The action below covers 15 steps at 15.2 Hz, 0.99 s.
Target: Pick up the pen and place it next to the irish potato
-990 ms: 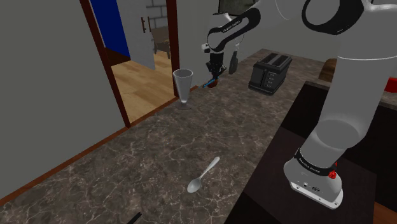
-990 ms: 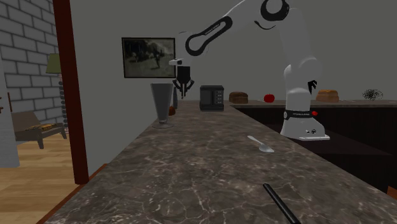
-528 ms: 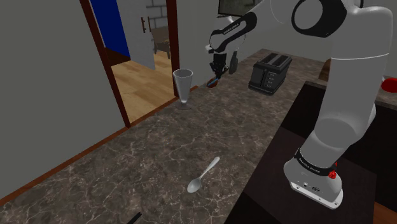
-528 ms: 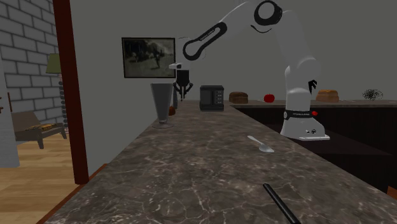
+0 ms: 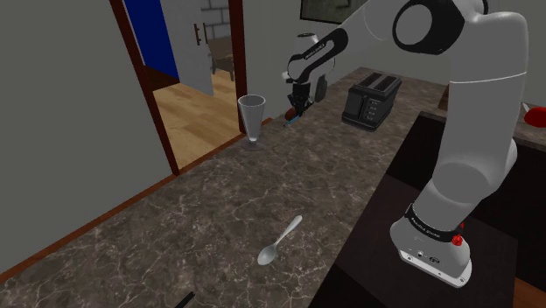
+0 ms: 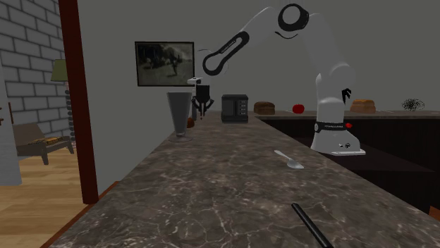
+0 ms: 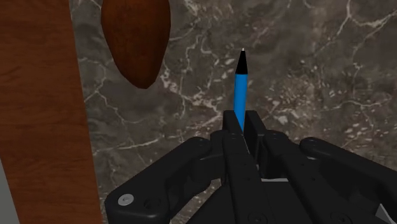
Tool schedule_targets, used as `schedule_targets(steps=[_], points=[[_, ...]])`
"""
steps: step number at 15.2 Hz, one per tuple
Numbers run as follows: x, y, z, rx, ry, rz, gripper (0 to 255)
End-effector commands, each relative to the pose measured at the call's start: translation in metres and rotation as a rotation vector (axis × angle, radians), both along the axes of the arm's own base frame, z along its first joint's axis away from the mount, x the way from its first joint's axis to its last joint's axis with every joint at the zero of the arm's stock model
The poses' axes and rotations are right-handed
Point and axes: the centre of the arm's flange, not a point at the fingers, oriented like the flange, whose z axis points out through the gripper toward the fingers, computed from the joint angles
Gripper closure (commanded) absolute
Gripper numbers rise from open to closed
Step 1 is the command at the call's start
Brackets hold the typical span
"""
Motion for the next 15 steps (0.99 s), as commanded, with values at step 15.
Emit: schedule_targets(steps=[15], points=[[-0.001, 0.000, -0.065, 0.000, -0.001, 0.000, 255]])
